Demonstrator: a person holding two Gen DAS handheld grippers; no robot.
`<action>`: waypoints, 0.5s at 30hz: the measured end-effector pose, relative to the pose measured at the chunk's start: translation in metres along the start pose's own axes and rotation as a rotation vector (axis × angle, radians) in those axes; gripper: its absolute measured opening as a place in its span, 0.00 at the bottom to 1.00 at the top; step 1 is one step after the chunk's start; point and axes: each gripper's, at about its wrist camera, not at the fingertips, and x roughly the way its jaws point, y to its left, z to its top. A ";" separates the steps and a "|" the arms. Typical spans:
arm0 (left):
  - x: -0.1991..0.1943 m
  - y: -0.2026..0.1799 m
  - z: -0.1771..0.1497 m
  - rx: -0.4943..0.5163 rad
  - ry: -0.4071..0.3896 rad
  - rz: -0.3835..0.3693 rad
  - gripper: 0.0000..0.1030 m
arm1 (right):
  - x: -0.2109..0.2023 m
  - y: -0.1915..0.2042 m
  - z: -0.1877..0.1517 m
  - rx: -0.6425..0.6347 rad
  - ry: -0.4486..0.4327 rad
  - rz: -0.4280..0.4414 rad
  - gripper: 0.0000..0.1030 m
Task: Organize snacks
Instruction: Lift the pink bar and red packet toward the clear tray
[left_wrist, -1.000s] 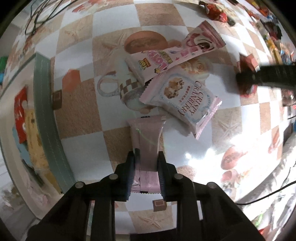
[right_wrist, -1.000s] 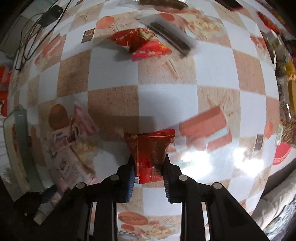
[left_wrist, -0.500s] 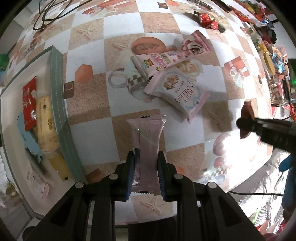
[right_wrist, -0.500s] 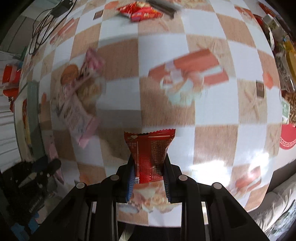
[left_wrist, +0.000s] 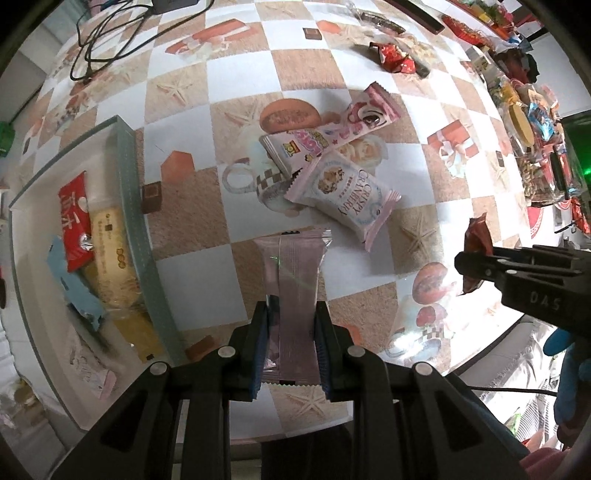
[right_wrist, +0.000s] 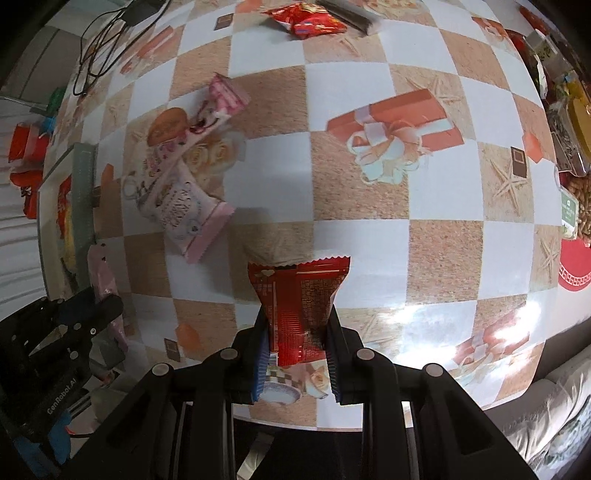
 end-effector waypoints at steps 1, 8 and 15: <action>-0.005 0.000 0.001 0.001 -0.003 0.000 0.25 | -0.002 0.002 0.001 -0.001 0.000 0.004 0.27; -0.020 0.008 -0.002 0.004 -0.018 0.010 0.25 | -0.011 0.009 -0.005 -0.010 -0.006 0.016 0.27; -0.021 0.004 -0.005 0.022 -0.034 0.016 0.25 | -0.018 0.017 0.003 -0.018 -0.016 0.015 0.27</action>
